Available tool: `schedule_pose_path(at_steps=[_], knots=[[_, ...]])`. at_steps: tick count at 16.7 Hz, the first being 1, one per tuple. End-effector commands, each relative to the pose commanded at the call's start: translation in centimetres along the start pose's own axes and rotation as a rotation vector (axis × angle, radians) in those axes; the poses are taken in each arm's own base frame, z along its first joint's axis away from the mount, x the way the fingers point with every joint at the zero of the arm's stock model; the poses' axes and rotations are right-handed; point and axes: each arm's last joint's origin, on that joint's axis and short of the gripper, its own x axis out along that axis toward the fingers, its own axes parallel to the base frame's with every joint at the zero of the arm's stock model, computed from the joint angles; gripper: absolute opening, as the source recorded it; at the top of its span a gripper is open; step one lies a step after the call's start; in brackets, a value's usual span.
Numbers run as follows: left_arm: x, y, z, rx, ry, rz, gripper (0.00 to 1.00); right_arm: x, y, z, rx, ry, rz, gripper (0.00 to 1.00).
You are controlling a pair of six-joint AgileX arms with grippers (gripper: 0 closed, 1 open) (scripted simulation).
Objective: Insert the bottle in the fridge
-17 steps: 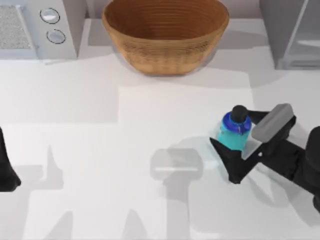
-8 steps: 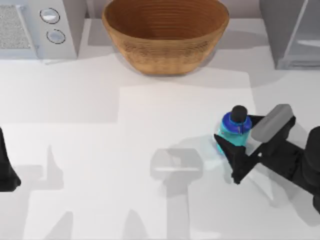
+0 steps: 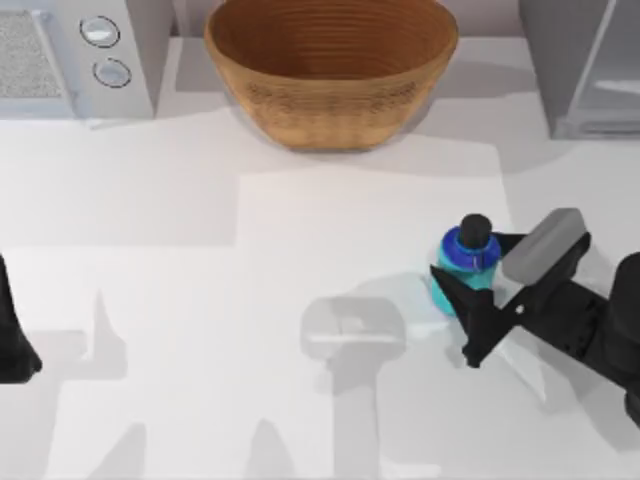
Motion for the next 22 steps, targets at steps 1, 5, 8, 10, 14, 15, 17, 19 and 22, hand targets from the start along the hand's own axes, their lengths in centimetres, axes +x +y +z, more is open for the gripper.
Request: schedule_pose_path(at_steps=[1,5,8,10,14,15,17,19,22], knots=[[0.0,0.0,0.0,0.0,0.0,0.0,1.0,0.0,0.0,0.0,0.0,0.0,0.0,0.01],[0.0,0.0,0.0,0.0,0.0,0.0,1.0,0.0,0.0,0.0,0.0,0.0,0.0,0.01],[0.0,0.0,0.0,0.0,0.0,0.0,1.0,0.0,0.0,0.0,0.001,0.0,-0.002,0.01],[0.0,0.0,0.0,0.0,0.0,0.0,1.0,-0.3,-0.4,0.2,0.001,-0.001,-0.003,0.01],[0.0,0.0,0.0,0.0,0.0,0.0,1.0,-2.7,-3.5,1.5,0.009,0.01,-0.013,0.01],[0.0,0.0,0.0,0.0,0.0,0.0,1.0,-3.7,-4.3,1.8,0.011,0.012,-0.012,0.01],[0.0,0.0,0.0,0.0,0.0,0.0,1.0,-5.7,-5.8,2.6,0.011,0.009,-0.004,0.01],[0.0,0.0,0.0,0.0,0.0,0.0,1.0,-7.2,-6.8,3.2,0.006,0.003,-0.002,0.01],[0.0,0.0,0.0,0.0,0.0,0.0,1.0,-8.0,-7.1,3.5,0.001,0.0,-0.002,0.01]])
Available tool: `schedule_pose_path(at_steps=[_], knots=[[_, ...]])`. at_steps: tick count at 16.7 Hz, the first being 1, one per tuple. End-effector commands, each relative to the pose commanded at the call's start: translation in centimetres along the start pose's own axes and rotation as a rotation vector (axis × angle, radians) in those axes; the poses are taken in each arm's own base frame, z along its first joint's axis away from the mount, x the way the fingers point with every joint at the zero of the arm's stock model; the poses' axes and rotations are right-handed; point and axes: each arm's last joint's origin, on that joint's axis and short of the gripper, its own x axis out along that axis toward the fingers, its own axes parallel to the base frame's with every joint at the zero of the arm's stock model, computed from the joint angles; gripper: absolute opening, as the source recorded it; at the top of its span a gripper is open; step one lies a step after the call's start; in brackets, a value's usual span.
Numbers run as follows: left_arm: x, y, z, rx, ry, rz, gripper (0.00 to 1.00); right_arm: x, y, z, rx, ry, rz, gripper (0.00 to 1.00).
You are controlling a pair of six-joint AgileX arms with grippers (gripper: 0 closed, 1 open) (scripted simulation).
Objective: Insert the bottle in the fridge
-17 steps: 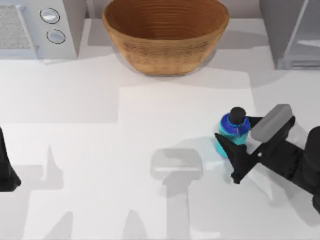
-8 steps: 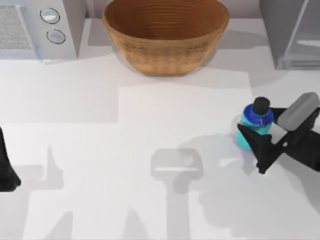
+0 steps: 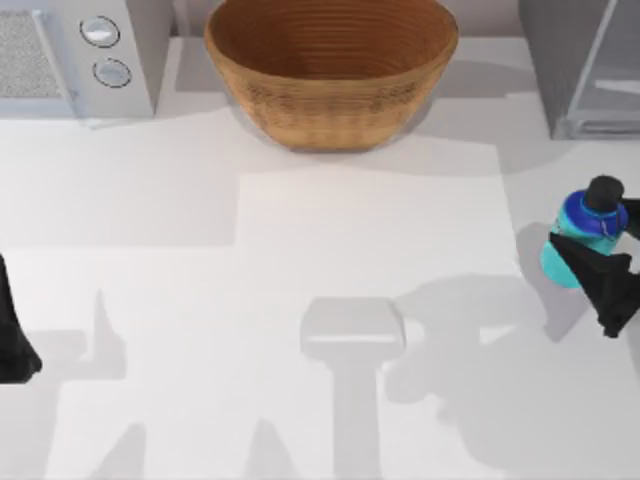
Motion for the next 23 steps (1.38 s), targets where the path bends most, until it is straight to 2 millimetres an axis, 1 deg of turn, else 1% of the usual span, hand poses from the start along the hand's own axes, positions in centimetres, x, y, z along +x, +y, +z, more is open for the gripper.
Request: schedule_pose_path(at_steps=[5,7,10,14,17,20,23], knots=[[0.0,0.0,0.0,0.0,0.0,0.0,1.0,0.1,0.1,0.2,0.0,-0.001,0.0,0.01],[0.0,0.0,0.0,0.0,0.0,0.0,1.0,-0.1,0.4,0.9,-0.007,-0.007,-0.014,0.01],[0.0,0.0,0.0,0.0,0.0,0.0,1.0,-1.2,1.2,2.9,-0.017,-0.022,-0.071,0.01],[0.0,0.0,0.0,0.0,0.0,0.0,1.0,-4.0,3.2,5.6,-0.019,-0.05,-0.212,0.01],[0.0,0.0,0.0,0.0,0.0,0.0,1.0,-6.6,5.2,6.8,-0.009,-0.079,-0.348,0.01],[0.0,0.0,0.0,0.0,0.0,0.0,1.0,-9.0,7.2,6.8,0.01,-0.113,-0.486,0.01],[0.0,0.0,0.0,0.0,0.0,0.0,1.0,-10.8,8.8,6.0,0.031,-0.148,-0.608,0.01]])
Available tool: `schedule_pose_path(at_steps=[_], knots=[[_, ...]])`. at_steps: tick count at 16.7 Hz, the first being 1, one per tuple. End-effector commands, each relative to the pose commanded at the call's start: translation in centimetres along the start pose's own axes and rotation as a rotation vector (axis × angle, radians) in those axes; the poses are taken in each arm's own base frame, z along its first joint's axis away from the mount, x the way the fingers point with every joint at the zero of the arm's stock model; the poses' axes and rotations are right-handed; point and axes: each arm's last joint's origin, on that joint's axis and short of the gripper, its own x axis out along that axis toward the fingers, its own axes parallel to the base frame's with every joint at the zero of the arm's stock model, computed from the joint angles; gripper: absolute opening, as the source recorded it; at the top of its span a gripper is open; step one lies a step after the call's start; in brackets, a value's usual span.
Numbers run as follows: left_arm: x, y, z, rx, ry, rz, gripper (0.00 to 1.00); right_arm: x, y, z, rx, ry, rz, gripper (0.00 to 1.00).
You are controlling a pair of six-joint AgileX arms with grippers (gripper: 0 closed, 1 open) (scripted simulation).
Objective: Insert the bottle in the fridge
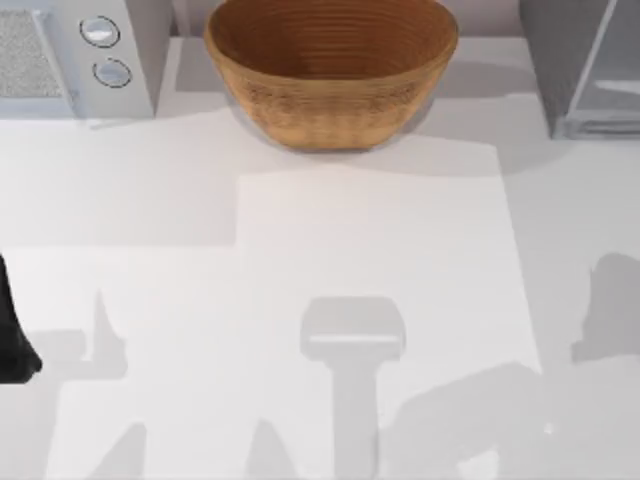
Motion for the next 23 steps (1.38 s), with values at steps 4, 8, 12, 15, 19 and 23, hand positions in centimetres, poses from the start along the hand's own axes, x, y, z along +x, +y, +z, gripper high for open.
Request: schedule_pose_path(at_steps=[4,8,12,15,19,23], knots=[[0.0,0.0,0.0,0.0,0.0,0.0,1.0,-1.9,0.2,-1.3,0.029,-0.027,-0.116,0.01],[0.0,0.0,0.0,0.0,0.0,0.0,1.0,-2.5,0.2,-2.1,0.044,-0.029,-0.164,0.01],[0.0,0.0,0.0,0.0,0.0,0.0,1.0,-2.5,0.2,-2.1,0.044,-0.029,-0.165,0.01],[0.0,0.0,0.0,0.0,0.0,0.0,1.0,-2.5,0.2,-1.8,0.045,-0.034,-0.163,0.01],[0.0,0.0,0.0,0.0,0.0,0.0,1.0,-2.1,-0.1,1.4,0.039,-0.095,-0.154,0.01],[0.0,0.0,0.0,0.0,0.0,0.0,1.0,0.6,-1.4,6.1,0.027,-0.141,-0.161,0.01]])
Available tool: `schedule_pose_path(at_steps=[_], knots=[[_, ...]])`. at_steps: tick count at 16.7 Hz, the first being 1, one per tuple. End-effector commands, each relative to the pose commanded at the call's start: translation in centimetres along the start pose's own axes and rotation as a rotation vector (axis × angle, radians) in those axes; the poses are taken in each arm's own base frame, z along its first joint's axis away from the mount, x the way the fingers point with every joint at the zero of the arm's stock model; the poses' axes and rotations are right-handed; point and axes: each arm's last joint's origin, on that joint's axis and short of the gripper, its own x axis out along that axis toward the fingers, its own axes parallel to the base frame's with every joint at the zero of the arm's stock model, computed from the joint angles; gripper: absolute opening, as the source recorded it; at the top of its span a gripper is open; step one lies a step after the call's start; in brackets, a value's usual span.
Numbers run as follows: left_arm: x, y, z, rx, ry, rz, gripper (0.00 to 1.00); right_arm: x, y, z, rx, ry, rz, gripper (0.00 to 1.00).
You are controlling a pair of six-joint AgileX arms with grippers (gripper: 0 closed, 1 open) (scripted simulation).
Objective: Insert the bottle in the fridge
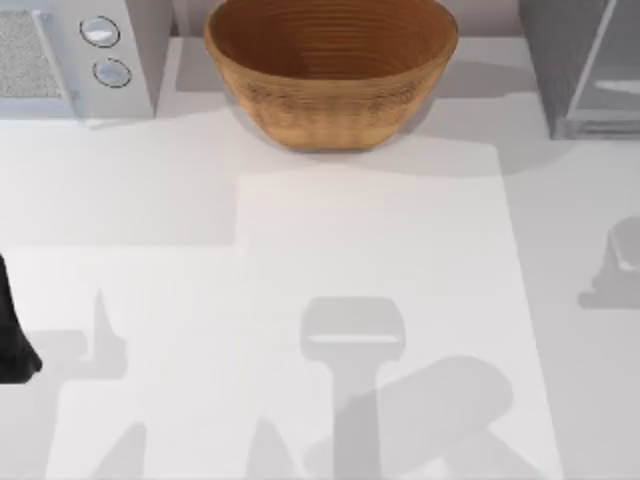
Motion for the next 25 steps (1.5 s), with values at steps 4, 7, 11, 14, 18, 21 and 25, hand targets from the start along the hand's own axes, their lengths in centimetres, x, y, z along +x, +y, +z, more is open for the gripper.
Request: schedule_pose_path(at_steps=[4,7,11,14,18,21,25], knots=[[0.0,0.0,0.0,0.0,0.0,0.0,1.0,7.3,-1.7,1.6,-0.005,0.028,-0.011,0.01],[0.0,0.0,0.0,0.0,0.0,0.0,1.0,13.7,-3.7,-0.8,0.0,0.084,-0.014,0.01],[0.0,0.0,0.0,0.0,0.0,0.0,1.0,20.4,-6.5,-6.9,0.01,0.135,-0.013,0.01],[0.0,0.0,0.0,0.0,0.0,0.0,1.0,23.2,-8.3,-11.0,0.013,0.136,-0.01,0.01],[0.0,0.0,0.0,0.0,0.0,0.0,1.0,24.8,-9.5,-13.9,0.009,0.116,-0.006,0.01],[0.0,0.0,0.0,0.0,0.0,0.0,1.0,24.9,-9.6,-14.1,0.009,0.114,-0.006,0.01],[0.0,0.0,0.0,0.0,0.0,0.0,1.0,24.9,-9.4,-14.2,0.013,0.122,-0.003,0.01]])
